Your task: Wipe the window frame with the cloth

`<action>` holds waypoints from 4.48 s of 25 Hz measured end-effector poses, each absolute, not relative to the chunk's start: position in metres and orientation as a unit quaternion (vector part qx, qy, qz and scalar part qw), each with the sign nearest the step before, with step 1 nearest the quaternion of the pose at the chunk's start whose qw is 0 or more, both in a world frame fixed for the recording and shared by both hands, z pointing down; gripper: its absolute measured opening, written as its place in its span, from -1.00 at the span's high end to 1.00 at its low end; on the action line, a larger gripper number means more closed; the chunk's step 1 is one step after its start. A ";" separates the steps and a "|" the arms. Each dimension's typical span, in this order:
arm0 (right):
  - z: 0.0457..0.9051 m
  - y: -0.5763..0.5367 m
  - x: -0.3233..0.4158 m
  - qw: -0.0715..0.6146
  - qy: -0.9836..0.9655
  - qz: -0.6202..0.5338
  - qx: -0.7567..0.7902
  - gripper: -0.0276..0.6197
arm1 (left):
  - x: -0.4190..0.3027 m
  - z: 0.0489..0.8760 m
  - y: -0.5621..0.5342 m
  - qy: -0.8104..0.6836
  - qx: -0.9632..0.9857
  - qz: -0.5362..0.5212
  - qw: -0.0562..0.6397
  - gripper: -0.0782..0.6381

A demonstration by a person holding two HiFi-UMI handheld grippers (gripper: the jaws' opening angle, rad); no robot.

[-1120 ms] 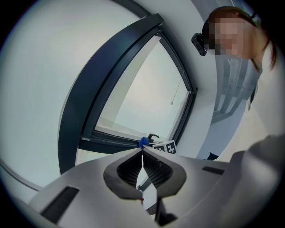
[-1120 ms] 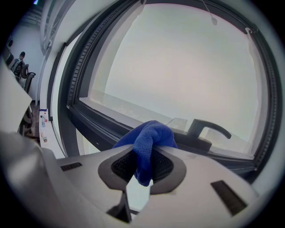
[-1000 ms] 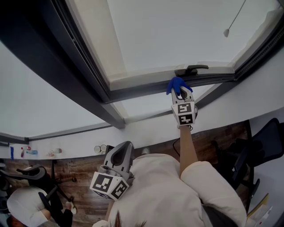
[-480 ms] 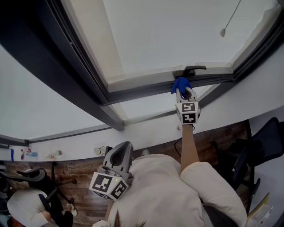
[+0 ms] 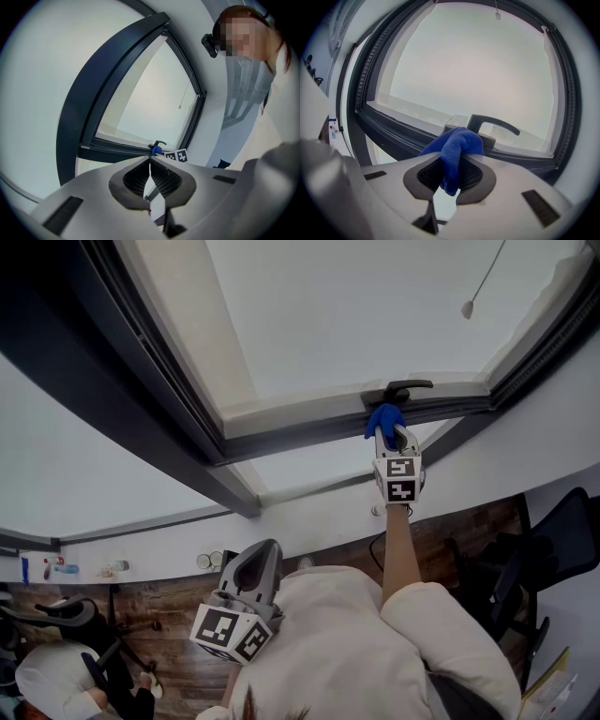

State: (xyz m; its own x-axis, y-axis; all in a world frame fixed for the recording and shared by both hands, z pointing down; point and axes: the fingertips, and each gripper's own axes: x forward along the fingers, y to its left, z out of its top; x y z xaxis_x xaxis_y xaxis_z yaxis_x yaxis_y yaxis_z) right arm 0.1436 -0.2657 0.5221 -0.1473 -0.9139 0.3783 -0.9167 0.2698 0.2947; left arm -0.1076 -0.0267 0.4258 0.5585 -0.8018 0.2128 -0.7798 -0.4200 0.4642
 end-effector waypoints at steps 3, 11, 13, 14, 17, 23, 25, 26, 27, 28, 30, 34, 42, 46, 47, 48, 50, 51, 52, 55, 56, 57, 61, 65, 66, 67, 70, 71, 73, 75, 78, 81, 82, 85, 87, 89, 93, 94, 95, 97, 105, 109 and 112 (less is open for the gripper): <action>0.522 -0.266 0.144 0.248 -0.759 0.003 0.602 0.74 | -0.105 0.427 -0.028 -0.468 0.842 -0.021 0.266 0.75; 0.521 -0.267 0.145 0.248 -0.766 0.000 0.593 0.74 | -0.103 0.429 -0.024 -0.467 0.841 -0.022 0.273 0.75; 0.520 -0.265 0.146 0.222 -0.783 0.004 0.581 0.74 | -0.101 0.430 -0.021 -0.464 0.842 -0.019 0.275 0.75; 0.518 -0.262 0.146 0.207 -0.792 0.006 0.574 0.74 | -0.101 0.430 -0.020 -0.462 0.843 -0.018 0.276 0.75; 0.502 -0.243 0.143 0.173 -0.809 -0.013 0.561 0.74 | -0.102 0.429 -0.016 -0.455 0.847 -0.016 0.275 0.75; 0.476 -0.182 0.131 0.126 -0.823 0.022 0.553 0.74 | -0.118 0.418 -0.012 -0.441 0.862 -0.024 0.248 0.75; 0.465 -0.155 0.132 0.113 -0.821 0.030 0.559 0.74 | -0.126 0.412 -0.011 -0.437 0.869 -0.022 0.233 0.75; 0.458 -0.142 0.133 0.117 -0.817 0.024 0.564 0.74 | -0.130 0.410 -0.011 -0.437 0.870 -0.022 0.227 0.75; 0.452 -0.129 0.134 0.127 -0.812 0.014 0.570 0.74 | -0.135 0.407 -0.012 -0.440 0.870 -0.023 0.224 0.75; 0.446 -0.115 0.135 0.140 -0.805 0.002 0.577 0.74 | -0.140 0.404 -0.013 -0.443 0.868 -0.025 0.222 0.75; 0.432 -0.088 0.135 0.156 -0.793 -0.021 0.588 0.74 | -0.150 0.395 -0.012 -0.447 0.868 -0.030 0.215 0.75; 0.407 -0.038 0.126 0.118 -0.799 -0.021 0.590 0.74 | -0.167 0.390 -0.001 -0.445 0.870 -0.018 0.210 0.75; 0.414 0.012 0.123 0.200 -0.770 -0.023 0.605 0.74 | -0.176 0.413 0.020 -0.435 0.869 0.006 0.236 0.75; 0.408 0.011 0.117 0.223 -0.763 -0.049 0.605 0.74 | -0.170 0.415 0.027 -0.429 0.869 0.003 0.246 0.75; 0.407 0.009 0.116 0.224 -0.764 -0.049 0.604 0.74 | -0.170 0.417 0.027 -0.428 0.869 0.005 0.248 0.75; 0.407 0.008 0.117 0.225 -0.765 -0.047 0.602 0.74 | -0.168 0.419 0.026 -0.429 0.868 0.007 0.249 0.75; 0.409 0.001 0.121 0.226 -0.770 -0.043 0.595 0.74 | -0.162 0.422 0.021 -0.430 0.866 0.011 0.254 0.75; 0.409 -0.003 0.125 0.226 -0.773 -0.042 0.591 0.74 | -0.156 0.425 0.017 -0.430 0.865 0.013 0.257 0.75; 0.411 -0.008 0.131 0.226 -0.776 -0.041 0.588 0.74 | -0.149 0.427 0.013 -0.430 0.865 0.016 0.259 0.75; 0.418 -0.021 0.161 0.229 -0.781 -0.030 0.581 0.74 | -0.119 0.431 -0.003 -0.431 0.863 0.022 0.264 0.75; 0.421 -0.027 0.174 0.228 -0.783 -0.023 0.578 0.74 | -0.106 0.431 -0.010 -0.433 0.862 0.022 0.264 0.75; 0.423 -0.034 0.189 0.227 -0.785 -0.017 0.576 0.74 | -0.092 0.431 -0.017 -0.435 0.861 0.022 0.262 0.75; 0.422 -0.069 0.254 0.216 -0.796 -0.011 0.566 0.74 | -0.030 0.421 -0.052 -0.457 0.854 0.007 0.248 0.75; 0.411 -0.103 0.314 0.209 -0.808 -0.022 0.550 0.74 | 0.034 0.410 -0.076 -0.477 0.845 -0.019 0.239 0.75; 0.410 -0.110 0.326 0.211 -0.812 -0.029 0.544 0.74 | 0.048 0.410 -0.081 -0.481 0.844 -0.022 0.237 0.75; 0.409 -0.115 0.336 0.212 -0.816 -0.038 0.536 0.74 | 0.062 0.412 -0.085 -0.485 0.841 -0.022 0.238 0.75; 0.404 -0.127 0.362 0.206 -0.827 -0.065 0.518 0.74 | 0.098 0.415 -0.088 -0.490 0.838 -0.027 0.239 0.75; 0.401 -0.132 0.371 0.202 -0.828 -0.071 0.518 0.74 | 0.111 0.414 -0.090 -0.489 0.839 -0.032 0.237 0.75; 0.389 -0.143 0.389 0.189 -0.827 -0.083 0.523 0.74 | 0.133 0.410 -0.091 -0.482 0.843 -0.036 0.235 0.75; 0.373 -0.146 0.401 0.183 -0.826 -0.099 0.524 0.74 | 0.149 0.406 -0.082 -0.475 0.846 -0.028 0.240 0.75; 0.342 -0.160 0.411 0.173 -0.821 -0.126 0.529 0.74 | 0.157 0.405 -0.075 -0.472 0.847 -0.014 0.246 0.75; 0.291 -0.189 0.420 0.143 -0.806 -0.169 0.548 0.74 | 0.164 0.400 -0.088 -0.463 0.853 -0.026 0.241 0.75; 0.273 -0.195 0.422 0.138 -0.799 -0.185 0.555 0.74 | 0.166 0.399 -0.089 -0.459 0.855 -0.027 0.242 0.75; 0.218 -0.216 0.432 0.138 -0.767 -0.228 0.584 0.74 | 0.159 0.420 -0.088 -0.447 0.859 0.008 0.248 0.75; 0.177 -0.232 0.442 0.133 -0.739 -0.253 0.610 0.74 | 0.155 0.431 -0.088 -0.441 0.862 0.026 0.249 0.75; 0.136 -0.250 0.452 0.128 -0.710 -0.278 0.634 0.74 | 0.154 0.432 -0.089 -0.437 0.864 0.029 0.248 0.75; 0.061 -0.282 0.477 0.143 -0.637 -0.339 0.677 0.74 | 0.158 0.420 -0.095 -0.430 0.869 0.017 0.243 0.75; 0.045 -0.290 0.483 0.151 -0.618 -0.352 0.686 0.74 | 0.159 0.417 -0.097 -0.429 0.870 0.013 0.242 0.75; 0.032 -0.298 0.488 0.155 -0.602 -0.361 0.694 0.74 | 0.160 0.414 -0.098 -0.427 0.872 0.010 0.241 0.75; 0.014 -0.316 0.499 0.164 -0.579 -0.367 0.709 0.74 | 0.161 0.408 -0.101 -0.423 0.874 0.004 0.238 0.75; 0.010 -0.347 0.516 0.174 -0.536 -0.376 0.736 0.74 | 0.165 0.393 -0.111 -0.408 0.884 -0.009 0.230 0.75; 0.013 -0.348 0.517 0.157 -0.534 -0.369 0.744 0.74 | 0.167 0.387 -0.116 -0.400 0.888 -0.014 0.226 0.75; 0.018 -0.348 0.519 0.145 -0.541 -0.360 0.746 0.74 | 0.167 0.382 -0.120 -0.394 0.891 -0.018 0.223 0.75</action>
